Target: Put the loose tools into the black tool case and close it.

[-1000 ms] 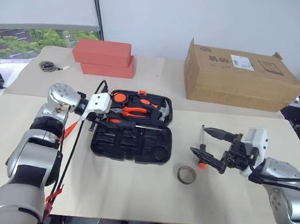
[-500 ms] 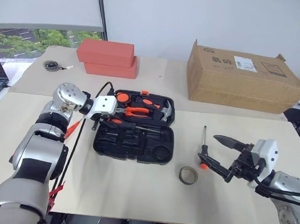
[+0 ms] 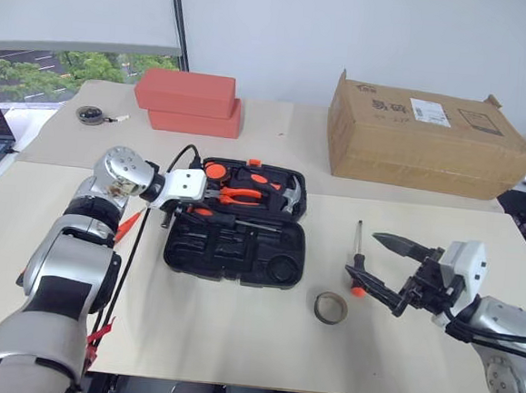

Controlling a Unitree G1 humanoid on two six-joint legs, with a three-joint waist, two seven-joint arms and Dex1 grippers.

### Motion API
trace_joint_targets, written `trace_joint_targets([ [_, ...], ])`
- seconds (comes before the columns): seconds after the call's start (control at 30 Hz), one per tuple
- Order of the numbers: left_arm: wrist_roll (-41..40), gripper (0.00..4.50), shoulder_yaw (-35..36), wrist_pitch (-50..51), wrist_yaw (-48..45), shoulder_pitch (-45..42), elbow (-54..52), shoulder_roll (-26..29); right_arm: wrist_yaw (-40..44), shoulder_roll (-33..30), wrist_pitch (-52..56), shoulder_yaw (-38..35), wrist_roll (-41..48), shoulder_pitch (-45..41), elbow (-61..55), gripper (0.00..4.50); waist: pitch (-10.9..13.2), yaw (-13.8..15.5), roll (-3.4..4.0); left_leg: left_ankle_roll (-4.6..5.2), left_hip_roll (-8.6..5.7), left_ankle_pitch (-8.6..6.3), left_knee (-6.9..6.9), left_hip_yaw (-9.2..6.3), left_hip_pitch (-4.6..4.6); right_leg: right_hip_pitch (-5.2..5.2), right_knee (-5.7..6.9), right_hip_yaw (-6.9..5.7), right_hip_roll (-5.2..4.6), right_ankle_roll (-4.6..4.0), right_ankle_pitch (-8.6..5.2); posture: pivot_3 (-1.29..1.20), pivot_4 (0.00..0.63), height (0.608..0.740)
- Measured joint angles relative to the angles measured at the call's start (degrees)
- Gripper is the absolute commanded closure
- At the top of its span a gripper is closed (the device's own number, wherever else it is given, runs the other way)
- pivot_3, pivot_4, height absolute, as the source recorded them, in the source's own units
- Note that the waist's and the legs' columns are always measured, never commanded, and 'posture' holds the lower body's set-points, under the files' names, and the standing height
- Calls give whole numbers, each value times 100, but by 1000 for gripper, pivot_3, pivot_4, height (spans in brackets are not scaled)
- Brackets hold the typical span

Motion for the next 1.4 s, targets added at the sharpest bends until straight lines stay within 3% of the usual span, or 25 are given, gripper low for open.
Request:
trace_joint_targets([
  [0.2,103,117,17,1,184,-65,0,14,0,2,-4,53,1,1,0,0,0,2,0,0,0,0,2,0,0,1,1,0,-1,0,0,0,150,712],
  [0.33,25,45,131,14,115,-184,0,17,-2,2,-5,53,1,4,0,0,0,5,0,0,0,0,6,0,-1,1,2,-1,-1,0,0,0,150,712],
  [0.53,-711,45,731,442,-390,-441,-279,60,-3,13,-18,54,1,48,-1,0,0,-2,0,-2,0,1,8,0,0,2,5,0,-1,0,0,0,150,712],
  [0.63,-1047,777,1011,916,-268,-382,-619,32,-4,45,-29,53,2,100,-2,0,0,-3,0,-6,0,4,12,-2,1,5,8,0,0,0,0,0,150,712],
  [0.87,-1276,3206,1229,2169,990,708,-2082,-255,-16,81,-34,65,1,240,-3,0,-2,-3,4,-7,3,5,36,-4,9,17,19,6,1,2,1,0,150,712],
  [0.9,-1334,3678,1229,2540,1189,1018,-2555,-358,-23,94,-41,83,-5,234,-3,0,-2,-4,4,-7,4,5,43,-6,7,18,22,7,1,3,2,0,150,712],
  [1.0,-1493,4461,1217,3542,1667,1779,-3956,-575,-62,190,-62,121,-26,242,-12,0,-3,-3,5,-9,5,5,48,-8,7,20,23,12,0,4,3,0,150,712],
  [1.23,-1725,4461,1180,5460,2547,2601,-5951,-724,-102,221,-93,100,-103,508,-120,0,-10,14,19,-8,4,4,48,-11,33,42,24,20,0,5,3,0,150,712],
  [1.33,-1701,4461,999,5683,2718,2841,-6164,-729,-87,217,-154,51,-103,515,-120,0,-11,11,21,9,6,-9,47,-13,53,59,22,22,-1,5,3,0,150,712],
  [1.4,-1680,4461,834,5743,2854,2990,-6256,-743,-84,215,-174,47,-103,517,-121,0,-10,15,22,-36,7,-33,47,-18,54,62,21,20,-5,5,3,0,150,712],
])
